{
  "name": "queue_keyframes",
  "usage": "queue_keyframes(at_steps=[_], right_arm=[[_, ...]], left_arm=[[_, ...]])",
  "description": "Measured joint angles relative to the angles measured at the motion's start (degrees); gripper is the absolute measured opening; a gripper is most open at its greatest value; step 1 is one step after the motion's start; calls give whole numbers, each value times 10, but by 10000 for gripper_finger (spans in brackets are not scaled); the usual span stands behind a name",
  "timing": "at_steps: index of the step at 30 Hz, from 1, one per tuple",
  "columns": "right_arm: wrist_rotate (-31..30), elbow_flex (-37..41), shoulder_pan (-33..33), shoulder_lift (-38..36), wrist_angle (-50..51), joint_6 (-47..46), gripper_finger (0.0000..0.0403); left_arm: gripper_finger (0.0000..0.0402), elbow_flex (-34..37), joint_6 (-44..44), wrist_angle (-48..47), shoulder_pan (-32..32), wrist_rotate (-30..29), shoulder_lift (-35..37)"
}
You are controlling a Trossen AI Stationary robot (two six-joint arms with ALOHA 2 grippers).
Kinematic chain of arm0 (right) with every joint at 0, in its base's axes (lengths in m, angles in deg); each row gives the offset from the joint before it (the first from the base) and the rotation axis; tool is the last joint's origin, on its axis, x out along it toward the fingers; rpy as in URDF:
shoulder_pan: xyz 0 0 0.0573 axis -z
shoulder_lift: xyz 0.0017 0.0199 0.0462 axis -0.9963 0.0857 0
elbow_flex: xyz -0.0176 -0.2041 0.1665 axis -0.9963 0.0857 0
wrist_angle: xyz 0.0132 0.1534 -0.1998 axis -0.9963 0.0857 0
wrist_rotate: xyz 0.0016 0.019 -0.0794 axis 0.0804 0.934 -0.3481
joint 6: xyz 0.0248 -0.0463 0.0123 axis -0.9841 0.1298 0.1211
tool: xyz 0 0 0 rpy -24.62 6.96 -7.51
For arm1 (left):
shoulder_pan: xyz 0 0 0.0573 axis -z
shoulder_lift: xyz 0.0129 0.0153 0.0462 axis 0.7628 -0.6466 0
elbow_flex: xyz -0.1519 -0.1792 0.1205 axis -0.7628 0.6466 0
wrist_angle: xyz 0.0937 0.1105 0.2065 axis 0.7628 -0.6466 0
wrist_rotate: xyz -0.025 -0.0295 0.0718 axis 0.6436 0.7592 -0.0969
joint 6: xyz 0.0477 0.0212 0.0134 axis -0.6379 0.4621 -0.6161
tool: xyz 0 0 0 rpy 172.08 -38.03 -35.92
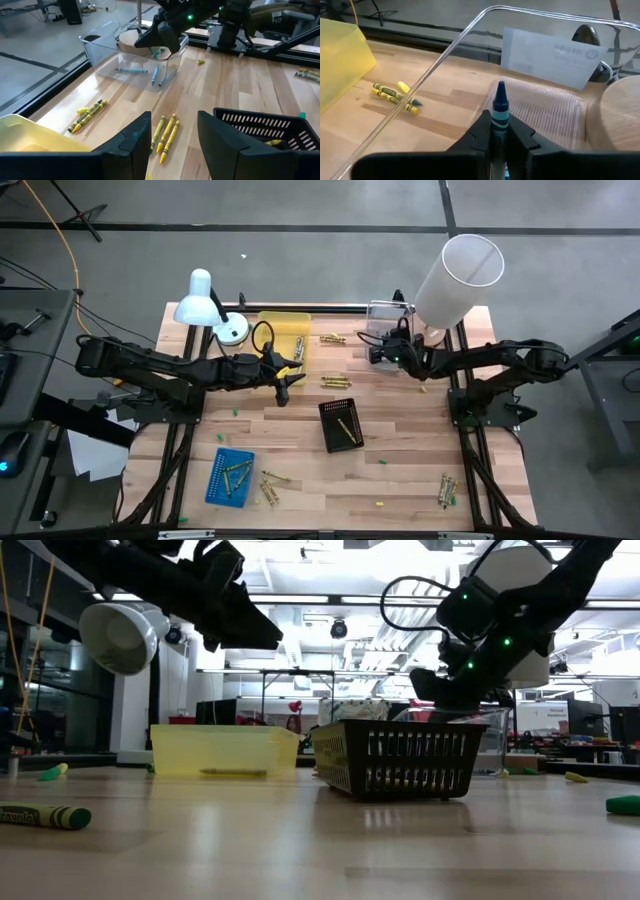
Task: Sort crayons
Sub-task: Put the blue crayon into the transparent bin
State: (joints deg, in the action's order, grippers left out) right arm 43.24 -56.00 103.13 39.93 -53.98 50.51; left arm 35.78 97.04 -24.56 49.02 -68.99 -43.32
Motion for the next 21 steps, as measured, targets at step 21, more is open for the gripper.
queue_keyframes(at_steps=[21], right_arm=[[-6, 0, -99, -60, -185, 225, 185]], left_arm=[[145, 0, 0, -9, 1, 0, 0]])
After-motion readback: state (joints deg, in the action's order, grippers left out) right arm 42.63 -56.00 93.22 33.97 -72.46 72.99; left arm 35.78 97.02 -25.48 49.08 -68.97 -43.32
